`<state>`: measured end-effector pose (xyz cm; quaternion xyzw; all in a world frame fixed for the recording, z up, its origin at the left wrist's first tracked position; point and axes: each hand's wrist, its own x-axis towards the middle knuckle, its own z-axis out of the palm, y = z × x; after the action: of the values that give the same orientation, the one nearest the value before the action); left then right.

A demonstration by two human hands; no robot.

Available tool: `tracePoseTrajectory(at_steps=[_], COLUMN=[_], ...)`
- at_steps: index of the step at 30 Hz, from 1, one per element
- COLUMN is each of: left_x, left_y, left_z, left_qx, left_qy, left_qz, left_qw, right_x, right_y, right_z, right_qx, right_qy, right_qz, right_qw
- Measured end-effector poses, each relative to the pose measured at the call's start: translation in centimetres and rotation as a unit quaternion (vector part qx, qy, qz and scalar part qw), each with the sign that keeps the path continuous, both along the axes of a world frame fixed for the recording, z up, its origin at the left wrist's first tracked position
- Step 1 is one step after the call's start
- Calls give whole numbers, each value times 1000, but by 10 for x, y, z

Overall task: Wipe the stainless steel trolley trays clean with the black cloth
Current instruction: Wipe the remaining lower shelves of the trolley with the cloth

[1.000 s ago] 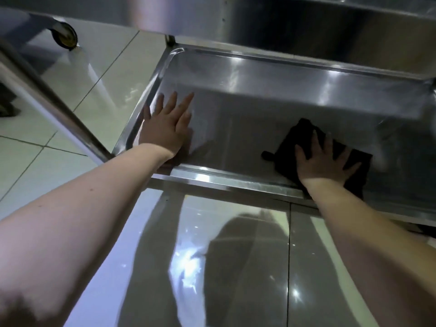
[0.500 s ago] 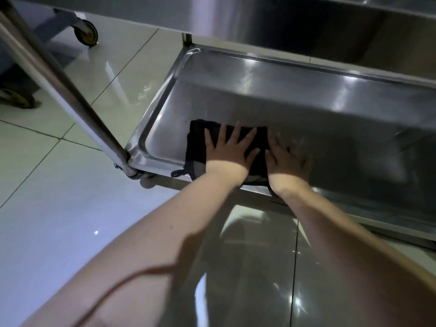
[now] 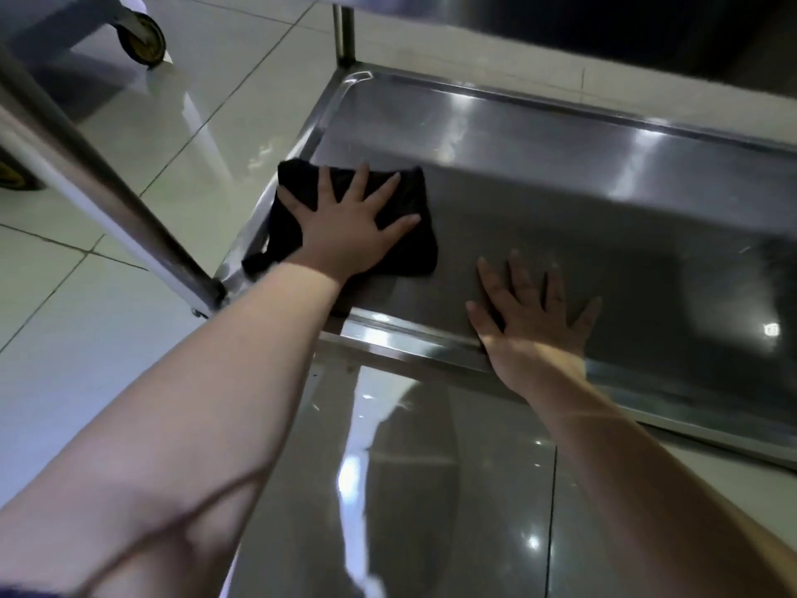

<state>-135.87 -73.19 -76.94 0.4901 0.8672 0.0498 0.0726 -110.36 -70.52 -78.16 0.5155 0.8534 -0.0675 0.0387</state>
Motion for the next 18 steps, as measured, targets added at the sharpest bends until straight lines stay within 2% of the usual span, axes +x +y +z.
tracePoseTrajectory(at_steps=[3, 6, 9, 14, 16, 18], left_x=[-11, -8, 15, 77, 88, 90], left_y=[45, 49, 8, -82, -89, -84], left_z=[5, 5, 3, 4, 10, 19], left_qx=[-23, -28, -15, -51, -64, -66], left_qy=[-10, 1, 3, 4, -12, -42], left_qz=[-3, -5, -38, -72, -75, -63], left_qw=[1000, 1000, 999, 996, 995, 995], right_x=[-1, -2, -2, -3, -3, -9], right_y=[1, 1, 0, 3, 1, 1], right_z=[3, 4, 1, 7, 12, 23], right_qx=[-11, -15, -21, -45, -66, -69], right_qy=[-5, 3, 14, 21, 39, 94], right_qz=[-2, -1, -3, -8, -31, -68], right_qw=[1000, 1000, 1000, 999, 997, 991])
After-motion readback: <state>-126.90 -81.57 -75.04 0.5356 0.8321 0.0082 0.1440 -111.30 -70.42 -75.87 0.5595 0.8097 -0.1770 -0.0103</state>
